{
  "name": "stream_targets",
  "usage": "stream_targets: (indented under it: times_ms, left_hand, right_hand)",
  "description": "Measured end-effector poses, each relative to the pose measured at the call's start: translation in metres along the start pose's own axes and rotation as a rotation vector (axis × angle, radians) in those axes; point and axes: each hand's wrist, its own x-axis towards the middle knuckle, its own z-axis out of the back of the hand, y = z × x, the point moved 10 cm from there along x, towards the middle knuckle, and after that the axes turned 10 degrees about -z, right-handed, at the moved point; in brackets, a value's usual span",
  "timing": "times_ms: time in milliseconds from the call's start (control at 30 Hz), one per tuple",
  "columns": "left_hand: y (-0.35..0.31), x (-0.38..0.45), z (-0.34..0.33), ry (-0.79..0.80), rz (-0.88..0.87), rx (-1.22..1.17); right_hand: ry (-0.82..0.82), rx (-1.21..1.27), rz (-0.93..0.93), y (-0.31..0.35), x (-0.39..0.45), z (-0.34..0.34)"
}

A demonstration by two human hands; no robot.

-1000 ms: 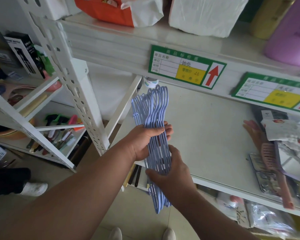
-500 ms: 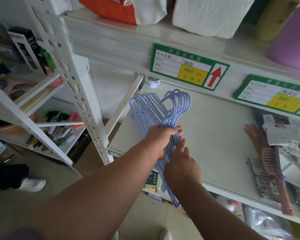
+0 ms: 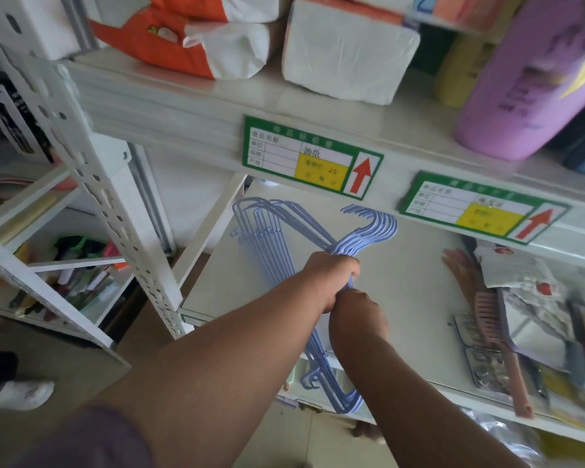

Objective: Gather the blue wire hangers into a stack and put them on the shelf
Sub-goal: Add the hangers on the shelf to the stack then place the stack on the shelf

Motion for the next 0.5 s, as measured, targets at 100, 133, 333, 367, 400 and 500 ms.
stream_targets:
  times_ms: [100, 133, 333, 367, 400, 500]
  left_hand:
    - [0.001, 0.002, -0.012, 0.028, 0.010, 0.090]
    - [0.001, 0.001, -0.016, 0.036, 0.006, 0.117]
    - [-0.013, 0.005, 0.005, -0.021, -0.270, 0.363]
    - [-0.015, 0.004, 0.022, -0.064, -0.340, 0.424]
    - [-0.016, 0.002, 0.044, -0.144, -0.410, 0.482]
    - [-0.001, -0.004, 0.111, -0.443, -0.449, 0.671]
  right_hand:
    - [0.003, -0.021, 0.005, -0.007, 0.006, 0.004]
    - [-0.002, -0.028, 0.005, -0.010, 0.009, 0.004]
    - [0.009, 0.013, -0.038, -0.029, 0.029, -0.004]
    - [0.009, 0.007, -0.031, -0.031, 0.031, -0.006]
    - [0.009, -0.005, -0.020, -0.031, 0.032, -0.007]
    - [0.017, -0.026, -0.012, -0.031, 0.034, -0.012]
